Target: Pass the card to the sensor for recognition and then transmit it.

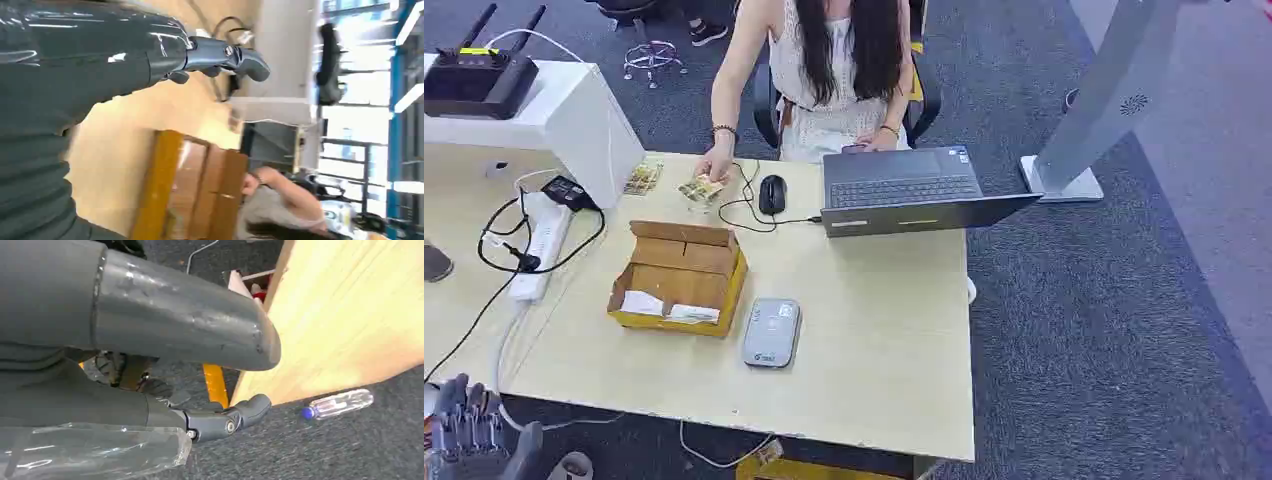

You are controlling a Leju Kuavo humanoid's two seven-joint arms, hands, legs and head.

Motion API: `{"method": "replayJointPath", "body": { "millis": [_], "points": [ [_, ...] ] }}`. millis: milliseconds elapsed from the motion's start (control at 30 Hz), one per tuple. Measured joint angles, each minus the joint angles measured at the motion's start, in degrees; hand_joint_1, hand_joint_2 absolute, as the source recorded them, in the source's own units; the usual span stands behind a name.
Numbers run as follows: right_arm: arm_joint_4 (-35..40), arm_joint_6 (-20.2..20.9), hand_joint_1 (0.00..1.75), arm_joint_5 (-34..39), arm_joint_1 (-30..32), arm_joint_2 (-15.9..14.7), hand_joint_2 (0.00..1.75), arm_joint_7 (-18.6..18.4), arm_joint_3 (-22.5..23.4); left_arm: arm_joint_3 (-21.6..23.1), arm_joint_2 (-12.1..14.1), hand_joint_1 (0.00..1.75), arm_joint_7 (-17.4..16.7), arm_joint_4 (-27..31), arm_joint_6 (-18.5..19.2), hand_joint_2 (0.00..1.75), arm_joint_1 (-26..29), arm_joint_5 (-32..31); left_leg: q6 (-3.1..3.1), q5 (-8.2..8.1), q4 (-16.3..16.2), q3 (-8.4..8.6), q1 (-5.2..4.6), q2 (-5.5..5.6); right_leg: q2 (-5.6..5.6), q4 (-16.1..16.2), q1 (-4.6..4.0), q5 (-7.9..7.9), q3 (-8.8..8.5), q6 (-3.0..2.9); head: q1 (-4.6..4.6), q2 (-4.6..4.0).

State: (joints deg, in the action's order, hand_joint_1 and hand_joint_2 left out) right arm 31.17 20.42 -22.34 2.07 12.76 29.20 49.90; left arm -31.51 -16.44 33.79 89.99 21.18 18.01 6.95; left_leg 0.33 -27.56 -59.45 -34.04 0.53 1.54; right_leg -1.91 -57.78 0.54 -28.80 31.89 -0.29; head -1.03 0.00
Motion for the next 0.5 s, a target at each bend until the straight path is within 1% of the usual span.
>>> {"method": "replayJointPath", "body": {
  "millis": [100, 200, 300, 500],
  "points": [
    [-0.1, 0.0, 0.00, -1.8, -0.8, 0.2, 0.00, 0.6, 1.0, 2.2, 0.5, 0.00, 0.6, 2.1, -3.1, 1.75, -1.8, -3.0, -0.03, 0.03, 0.0, 0.02, 0.01, 0.00, 0.00, 0.0, 0.00, 0.01, -0.01, 0.00, 0.00, 0.00],
    [-0.4, 0.0, 0.00, -2.9, -1.5, 0.3, 0.00, 0.9, 1.2, 4.0, 1.1, 0.00, 0.2, 2.4, -6.0, 1.75, -4.0, -6.9, -0.02, 0.06, 0.0, 0.02, 0.01, 0.00, 0.00, 0.0, 0.00, 0.02, -0.01, 0.00, 0.00, 0.00],
    [-0.9, 0.0, 0.00, -3.7, -2.1, 0.3, 0.00, 1.0, 1.3, 6.1, 2.0, 0.00, -1.4, 2.4, -8.8, 1.75, -6.8, -11.7, -0.02, 0.07, 0.0, 0.02, 0.01, 0.00, -0.01, 0.0, 0.00, 0.04, -0.02, -0.01, 0.00, 0.00],
    [-2.1, 0.0, 0.00, -4.8, -3.2, 0.3, 0.00, 1.2, 1.3, 10.1, 3.8, 0.00, -4.8, 0.6, -12.9, 1.75, -12.5, -20.7, -0.02, 0.07, 0.0, 0.02, 0.01, -0.01, -0.01, 0.0, 0.00, 0.04, -0.02, -0.01, 0.02, 0.00]
  ]
}}
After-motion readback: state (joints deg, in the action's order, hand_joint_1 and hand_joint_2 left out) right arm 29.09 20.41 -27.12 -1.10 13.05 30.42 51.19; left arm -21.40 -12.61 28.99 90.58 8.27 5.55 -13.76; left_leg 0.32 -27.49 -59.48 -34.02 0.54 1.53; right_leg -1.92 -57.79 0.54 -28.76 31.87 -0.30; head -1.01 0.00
